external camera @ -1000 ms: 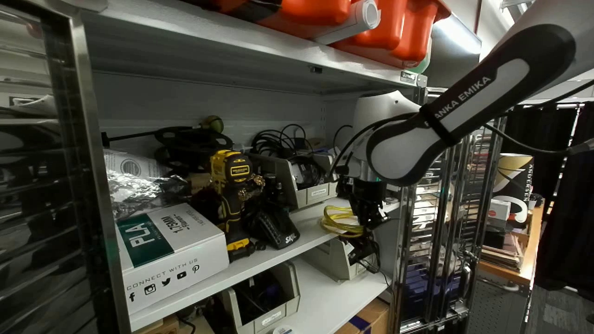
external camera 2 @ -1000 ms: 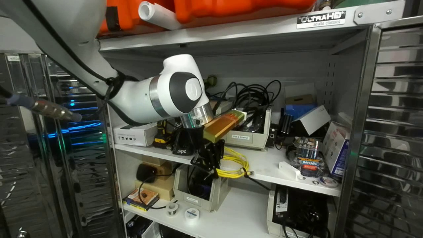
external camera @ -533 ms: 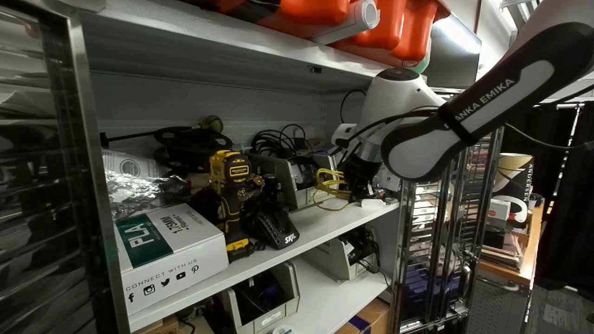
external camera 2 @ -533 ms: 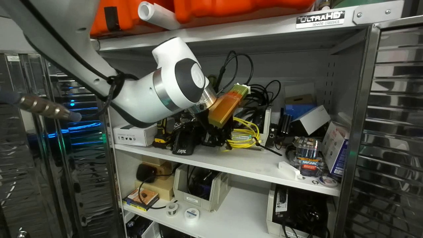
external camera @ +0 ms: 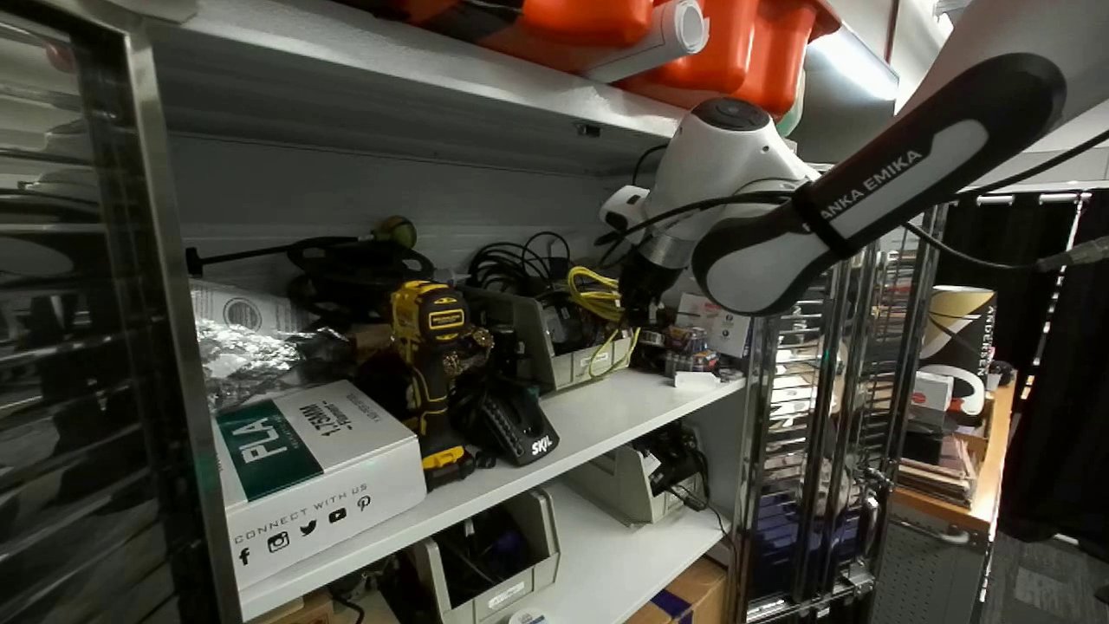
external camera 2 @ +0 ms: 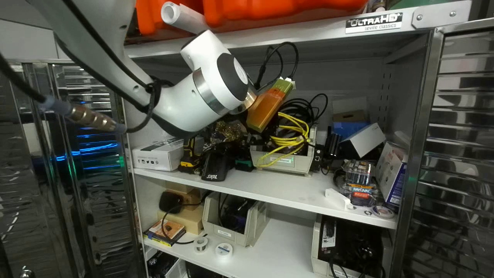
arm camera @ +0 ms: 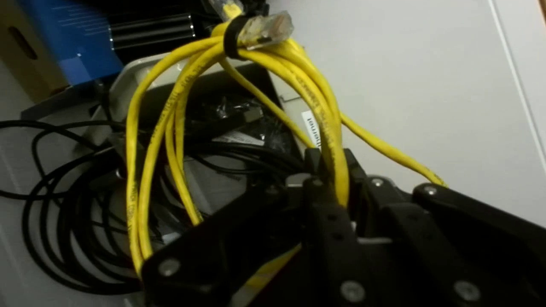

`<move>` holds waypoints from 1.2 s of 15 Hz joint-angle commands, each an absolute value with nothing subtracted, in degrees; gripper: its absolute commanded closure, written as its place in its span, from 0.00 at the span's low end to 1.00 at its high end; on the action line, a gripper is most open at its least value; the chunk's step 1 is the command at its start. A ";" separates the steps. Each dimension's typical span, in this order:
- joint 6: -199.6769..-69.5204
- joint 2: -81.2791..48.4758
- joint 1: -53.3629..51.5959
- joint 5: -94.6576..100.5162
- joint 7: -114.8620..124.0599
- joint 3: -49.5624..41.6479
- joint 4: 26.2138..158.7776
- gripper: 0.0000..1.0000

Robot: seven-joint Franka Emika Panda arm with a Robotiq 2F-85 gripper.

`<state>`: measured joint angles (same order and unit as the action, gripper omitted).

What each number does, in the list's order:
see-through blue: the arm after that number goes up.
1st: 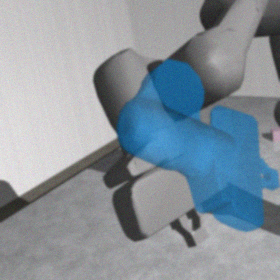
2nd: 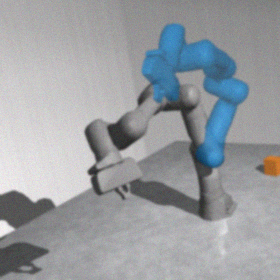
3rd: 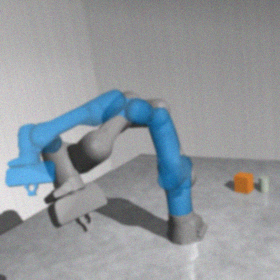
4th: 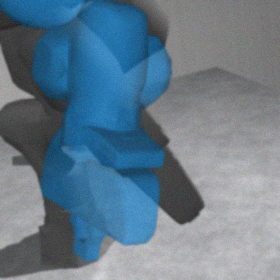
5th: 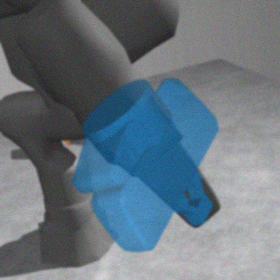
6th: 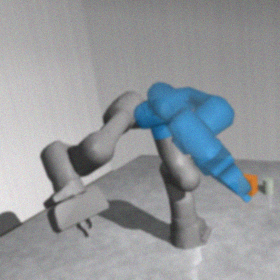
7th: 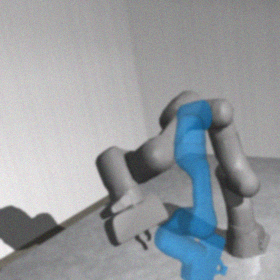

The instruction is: Place the yellow cable on the first shelf inside the toolbox

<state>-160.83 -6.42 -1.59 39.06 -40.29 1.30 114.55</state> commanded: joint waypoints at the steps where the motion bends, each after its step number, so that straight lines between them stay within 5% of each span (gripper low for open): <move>1: -162.94 -9.75 -2.13 39.54 -36.89 1.49 108.34 0.88; 9: -168.11 -7.17 -5.23 49.42 -25.43 0.50 109.24 0.88; 18: -170.03 -6.48 -7.31 88.66 11.64 -2.69 103.33 0.89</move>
